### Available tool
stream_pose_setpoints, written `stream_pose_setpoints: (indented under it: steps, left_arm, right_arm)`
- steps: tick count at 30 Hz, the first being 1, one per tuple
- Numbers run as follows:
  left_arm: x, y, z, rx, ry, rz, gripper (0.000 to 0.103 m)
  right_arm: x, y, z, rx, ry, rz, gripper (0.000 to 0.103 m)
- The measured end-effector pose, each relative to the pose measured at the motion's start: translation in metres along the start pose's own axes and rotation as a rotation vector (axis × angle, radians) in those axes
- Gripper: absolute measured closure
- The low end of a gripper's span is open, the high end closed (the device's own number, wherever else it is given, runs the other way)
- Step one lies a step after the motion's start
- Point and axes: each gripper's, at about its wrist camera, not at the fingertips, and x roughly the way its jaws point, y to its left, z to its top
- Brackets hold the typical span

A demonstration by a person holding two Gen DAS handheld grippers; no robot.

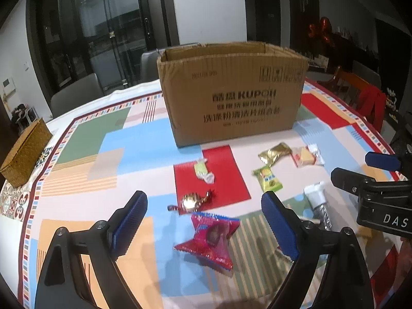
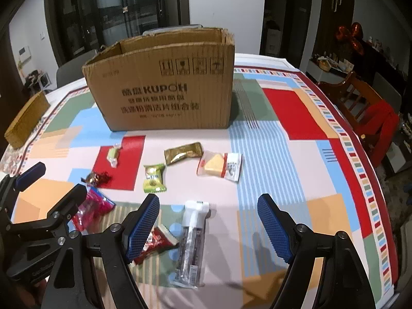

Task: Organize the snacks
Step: 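Move both open tools back toward the remaining snacks on the table, then grasp the clear tube snack with the right tool while the left tool grasps the pink candy bag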

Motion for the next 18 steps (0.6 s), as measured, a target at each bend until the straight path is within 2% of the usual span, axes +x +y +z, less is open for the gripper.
stream_pose_setpoints:
  steps: [4, 14, 18]
  left_arm:
    - [0.007, 0.002, -0.007, 0.003, 0.024, -0.006, 0.018]
    - [0.02, 0.005, -0.02, 0.0, 0.055, -0.012, 0.021]
    - [0.027, 0.005, -0.023, 0.001, 0.071, -0.015, 0.023]
  right_arm:
    - [0.008, 0.002, -0.006, -0.006, 0.026, -0.005, 0.024]
    - [0.023, 0.006, -0.015, -0.015, 0.066, -0.019, 0.024]
    - [0.03, 0.006, -0.018, -0.013, 0.087, -0.022, 0.029]
